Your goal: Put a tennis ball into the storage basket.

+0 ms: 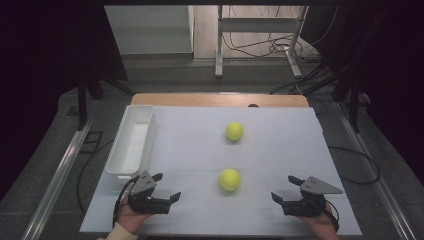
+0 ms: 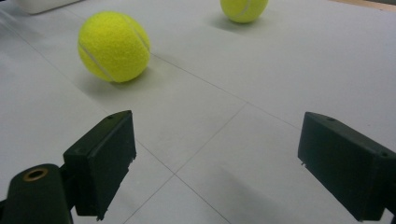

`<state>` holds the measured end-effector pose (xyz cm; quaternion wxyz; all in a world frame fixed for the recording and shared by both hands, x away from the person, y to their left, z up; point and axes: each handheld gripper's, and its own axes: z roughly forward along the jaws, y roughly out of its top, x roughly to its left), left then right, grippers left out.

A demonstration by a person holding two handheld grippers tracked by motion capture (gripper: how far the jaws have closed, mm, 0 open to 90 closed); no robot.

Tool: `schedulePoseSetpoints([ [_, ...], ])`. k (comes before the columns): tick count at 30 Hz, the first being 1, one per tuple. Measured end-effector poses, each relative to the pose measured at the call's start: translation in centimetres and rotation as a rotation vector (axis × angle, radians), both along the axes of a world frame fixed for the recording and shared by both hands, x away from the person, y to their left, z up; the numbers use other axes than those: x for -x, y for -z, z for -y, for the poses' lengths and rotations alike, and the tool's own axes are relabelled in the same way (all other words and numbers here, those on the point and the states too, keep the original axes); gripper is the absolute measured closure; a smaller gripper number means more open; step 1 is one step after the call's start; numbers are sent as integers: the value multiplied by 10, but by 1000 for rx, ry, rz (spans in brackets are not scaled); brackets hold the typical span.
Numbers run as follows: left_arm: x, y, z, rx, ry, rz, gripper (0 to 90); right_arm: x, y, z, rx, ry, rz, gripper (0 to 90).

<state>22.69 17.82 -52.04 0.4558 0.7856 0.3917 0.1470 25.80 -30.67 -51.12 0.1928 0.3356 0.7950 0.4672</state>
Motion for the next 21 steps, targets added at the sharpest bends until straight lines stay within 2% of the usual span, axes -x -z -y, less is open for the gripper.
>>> schedulePoseSetpoints([
  [21, 1, -4, 1, 16, -5, 12, 87, 0, 1, -1, 11, -13, -15, 117],
])
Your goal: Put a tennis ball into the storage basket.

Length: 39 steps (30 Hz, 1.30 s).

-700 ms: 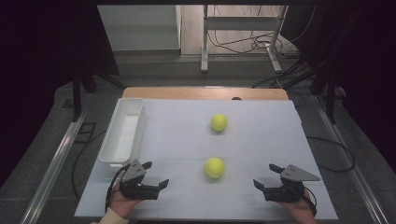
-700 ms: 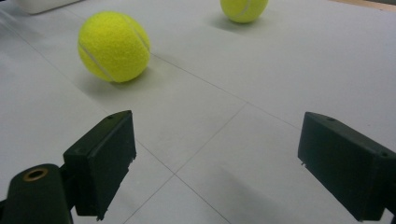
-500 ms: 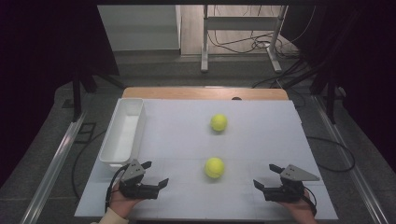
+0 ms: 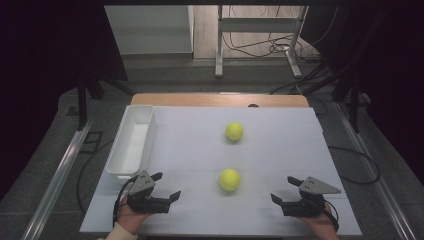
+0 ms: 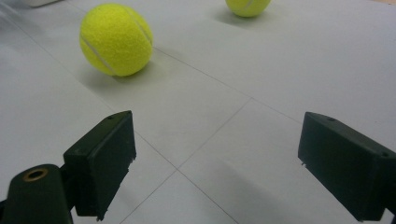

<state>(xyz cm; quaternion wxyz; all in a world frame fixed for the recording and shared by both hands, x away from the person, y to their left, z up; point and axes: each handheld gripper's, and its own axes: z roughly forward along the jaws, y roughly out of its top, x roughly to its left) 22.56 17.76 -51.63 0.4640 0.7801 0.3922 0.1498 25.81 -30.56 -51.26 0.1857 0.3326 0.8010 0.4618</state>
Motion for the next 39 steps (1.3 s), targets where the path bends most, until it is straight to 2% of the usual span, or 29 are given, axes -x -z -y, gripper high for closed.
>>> schedulePoseSetpoints([
  [12, 1, -2, 3, 1, 14, -3, 87, 0, 0, 1, 12, 8, -4, 119],
  [26, 0, -14, 8, 28, 32, -2, 89, -1, 1, 0, 12, 8, -9, 119],
  [33, 0, -22, 14, 29, 50, 5, 90, 0, 0, 0, 8, 7, -6, 119],
  [39, -1, -23, 19, 28, 59, 3, 90, -1, 0, 0, 9, 6, -9, 120],
])
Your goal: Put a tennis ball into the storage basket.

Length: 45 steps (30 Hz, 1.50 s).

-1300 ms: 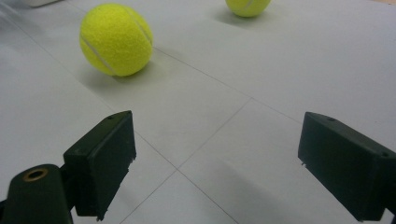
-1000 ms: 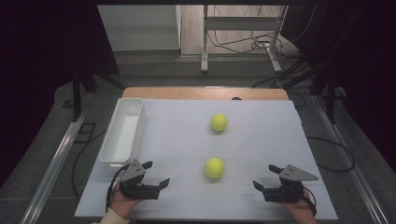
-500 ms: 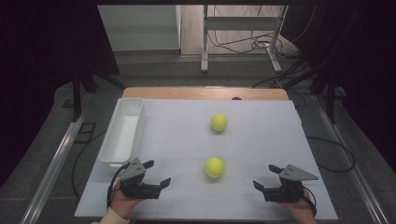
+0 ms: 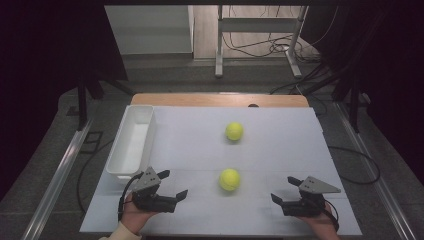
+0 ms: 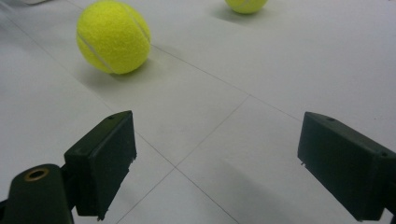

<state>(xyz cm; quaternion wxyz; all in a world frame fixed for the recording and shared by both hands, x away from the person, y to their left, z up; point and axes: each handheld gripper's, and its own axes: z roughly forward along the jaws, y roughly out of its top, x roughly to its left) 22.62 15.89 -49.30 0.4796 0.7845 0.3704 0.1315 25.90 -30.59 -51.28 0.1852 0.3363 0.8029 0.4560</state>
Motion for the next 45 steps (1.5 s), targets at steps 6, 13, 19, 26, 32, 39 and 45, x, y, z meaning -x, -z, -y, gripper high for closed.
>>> schedulePoseSetpoints([
  [6, -3, -3, 5, 1, 6, 0, 90, 0, 0, 0, 3, -1, 1, 120],
  [13, -5, -10, 13, -7, 26, 9, 91, 0, 0, 0, 8, -2, 2, 120],
  [19, -8, -14, 20, -8, 43, 13, 91, 0, 1, -1, 8, -1, 2, 120],
  [26, -13, -17, 25, -3, 54, 6, 91, -1, 1, -1, 10, 0, -1, 120],
  [32, -18, -19, 31, -5, 67, 4, 91, -1, 1, -1, 10, 1, -1, 121],
  [39, -22, -21, 40, -9, 85, -2, 91, -1, 1, 0, 8, 1, -1, 121],
  [45, -25, -21, 46, -18, 97, -3, 91, -1, 1, 0, 11, 2, -4, 121],
])
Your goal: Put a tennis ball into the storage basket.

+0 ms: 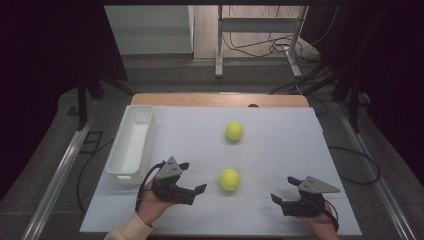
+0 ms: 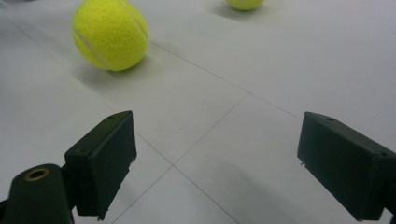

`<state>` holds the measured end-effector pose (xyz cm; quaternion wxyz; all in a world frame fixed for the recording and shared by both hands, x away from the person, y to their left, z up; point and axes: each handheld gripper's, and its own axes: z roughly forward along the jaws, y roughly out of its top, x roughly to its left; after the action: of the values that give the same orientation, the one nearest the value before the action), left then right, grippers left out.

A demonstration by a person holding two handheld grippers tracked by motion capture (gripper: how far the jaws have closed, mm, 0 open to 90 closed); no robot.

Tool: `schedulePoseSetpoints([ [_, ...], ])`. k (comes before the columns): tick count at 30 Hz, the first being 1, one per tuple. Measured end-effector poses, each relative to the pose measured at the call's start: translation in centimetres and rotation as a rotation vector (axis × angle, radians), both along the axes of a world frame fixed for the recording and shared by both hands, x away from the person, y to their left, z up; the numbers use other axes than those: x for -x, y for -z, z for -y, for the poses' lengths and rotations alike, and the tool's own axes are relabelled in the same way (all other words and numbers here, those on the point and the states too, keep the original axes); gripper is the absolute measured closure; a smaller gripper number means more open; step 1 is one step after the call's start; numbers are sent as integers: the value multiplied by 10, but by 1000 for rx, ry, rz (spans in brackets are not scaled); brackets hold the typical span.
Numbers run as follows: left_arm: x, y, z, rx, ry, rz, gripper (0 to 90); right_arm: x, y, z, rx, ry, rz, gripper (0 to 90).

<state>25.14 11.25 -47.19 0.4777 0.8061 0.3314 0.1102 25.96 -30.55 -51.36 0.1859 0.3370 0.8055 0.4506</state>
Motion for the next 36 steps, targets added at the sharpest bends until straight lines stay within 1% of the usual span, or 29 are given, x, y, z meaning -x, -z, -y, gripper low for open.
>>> schedulePoseSetpoints([
  [3, -2, 0, 4, -11, 6, 1, 91, 0, 0, 0, -2, 0, 1, 121],
  [7, -4, 1, 8, -13, 15, -8, 91, 0, 0, 0, 1, 2, 1, 122],
  [16, -9, 2, 19, -24, 36, -13, 91, 0, 0, 0, 1, 3, 1, 122],
  [34, -19, 7, 37, -41, 62, -36, 95, 0, 0, 1, 2, 11, 4, 124],
  [36, -21, 8, 41, -43, 68, -40, 95, -1, 0, 1, -2, 13, 6, 124],
])
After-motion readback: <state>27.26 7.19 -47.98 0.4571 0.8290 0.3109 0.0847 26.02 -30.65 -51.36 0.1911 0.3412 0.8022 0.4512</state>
